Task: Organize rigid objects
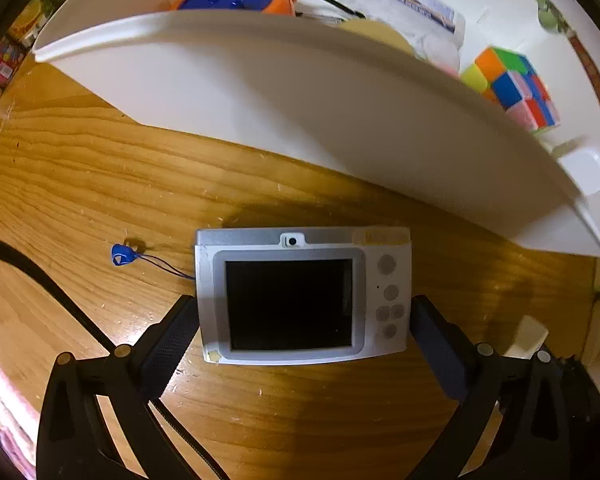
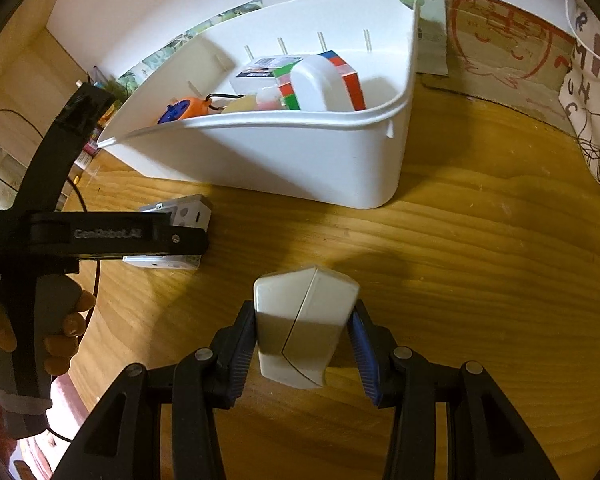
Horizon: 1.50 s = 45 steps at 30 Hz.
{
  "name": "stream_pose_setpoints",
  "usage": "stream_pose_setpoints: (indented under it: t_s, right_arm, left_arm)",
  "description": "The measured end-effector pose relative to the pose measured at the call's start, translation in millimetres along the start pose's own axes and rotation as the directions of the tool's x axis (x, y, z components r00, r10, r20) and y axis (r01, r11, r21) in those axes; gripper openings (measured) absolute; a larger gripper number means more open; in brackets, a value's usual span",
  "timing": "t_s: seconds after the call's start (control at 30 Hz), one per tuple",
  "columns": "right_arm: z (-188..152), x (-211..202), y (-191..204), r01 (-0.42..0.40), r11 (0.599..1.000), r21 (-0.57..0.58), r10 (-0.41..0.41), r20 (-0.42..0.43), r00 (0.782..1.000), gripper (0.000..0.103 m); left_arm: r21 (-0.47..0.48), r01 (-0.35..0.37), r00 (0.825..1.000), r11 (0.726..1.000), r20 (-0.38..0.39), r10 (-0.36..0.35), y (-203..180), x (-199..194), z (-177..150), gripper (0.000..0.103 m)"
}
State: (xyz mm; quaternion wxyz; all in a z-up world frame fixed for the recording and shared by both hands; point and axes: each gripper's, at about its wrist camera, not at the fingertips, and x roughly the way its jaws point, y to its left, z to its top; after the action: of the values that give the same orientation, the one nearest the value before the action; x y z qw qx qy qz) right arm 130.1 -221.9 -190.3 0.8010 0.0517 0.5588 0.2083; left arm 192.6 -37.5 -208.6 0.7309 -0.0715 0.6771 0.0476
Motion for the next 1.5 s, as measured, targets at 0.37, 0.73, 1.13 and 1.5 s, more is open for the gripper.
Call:
stream_pose_setpoints:
  t_s: [0.37, 0.73, 1.13, 1.5]
  right_arm:
    - [0.6, -0.5, 10.9, 0.015, 0.999, -0.031, -0.015, -0.004, 1.0, 0.045]
    - [-3.8, -7.3, 21.0, 0.026, 0.998, -0.065, -0.026, 0.006, 1.0, 0.045]
    - [-12.0, -17.9, 47.3, 0.038, 0.988, -0.151, -0.034, 0.026, 0.999, 0.045]
    - [-6.2, -20.3, 77.2, 0.055, 0.968, -0.246, -0.04, 0.062, 0.997, 0.045]
  left_arm:
    - [0.025, -0.058, 0.998, 0.998, -0.014, 0.058, -3.0, 3.7, -1.8, 0.096]
    - [0.062, -0.059, 0.998, 0.996, 0.012, 0.059, 8.8, 3.4, -27.0, 0.093]
    - [0.03, -0.062, 0.998, 0.998, -0.007, 0.062, 27.2, -6.7, -57.8, 0.093]
    - [-0.03, -0.111, 0.993, 0.993, 0.024, 0.111, 71.8, -35.5, -70.2, 0.093]
